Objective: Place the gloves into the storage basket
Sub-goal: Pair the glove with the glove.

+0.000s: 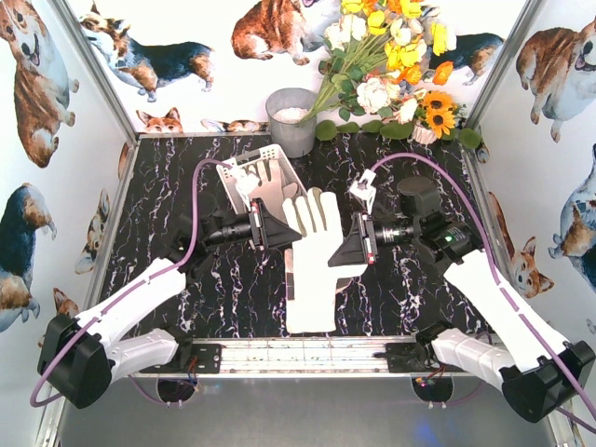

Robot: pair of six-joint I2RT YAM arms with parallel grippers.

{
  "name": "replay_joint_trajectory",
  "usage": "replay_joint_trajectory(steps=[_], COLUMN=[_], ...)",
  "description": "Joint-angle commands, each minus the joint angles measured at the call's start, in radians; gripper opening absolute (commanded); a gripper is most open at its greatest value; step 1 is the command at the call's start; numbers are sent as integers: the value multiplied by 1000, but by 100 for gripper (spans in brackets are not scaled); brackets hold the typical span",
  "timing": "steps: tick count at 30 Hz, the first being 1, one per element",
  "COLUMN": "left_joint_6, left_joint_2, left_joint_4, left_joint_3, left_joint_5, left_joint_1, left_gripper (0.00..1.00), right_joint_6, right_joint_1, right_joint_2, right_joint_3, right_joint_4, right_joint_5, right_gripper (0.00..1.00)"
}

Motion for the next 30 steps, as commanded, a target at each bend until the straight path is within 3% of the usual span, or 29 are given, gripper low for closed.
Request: replay_joint_trajectory(steps=[1, 4, 9, 12, 21, 30], left_joint_6=[33, 49, 31, 11, -46, -66], left_joint_2=[-12, 2, 66, 124, 215, 215], left_joint_4=[-28, -98, -226, -305, -414, -449], left_joint_3=[-23, -62, -88, -84, -54, -40], left_joint_5=[-105, -233, -481, -567, -690, -700], left_joint_1=[-4, -8, -71, -95, -155, -162], left_gripper=[0, 0, 0, 0, 0, 0], right_joint_6=[-44, -11, 100, 117, 83, 59], right_joint_1=[-7, -7, 10, 37, 85, 101], right_joint_2=[29, 93, 219, 275, 511, 569], right_joint_3=[34, 1, -85, -99, -85, -57], right_joint_4=[-74, -99, -17, -28, -117, -161], right_joint_5=[141, 212, 188, 294, 376, 422], right_gripper=[0, 0, 0, 0, 0, 0])
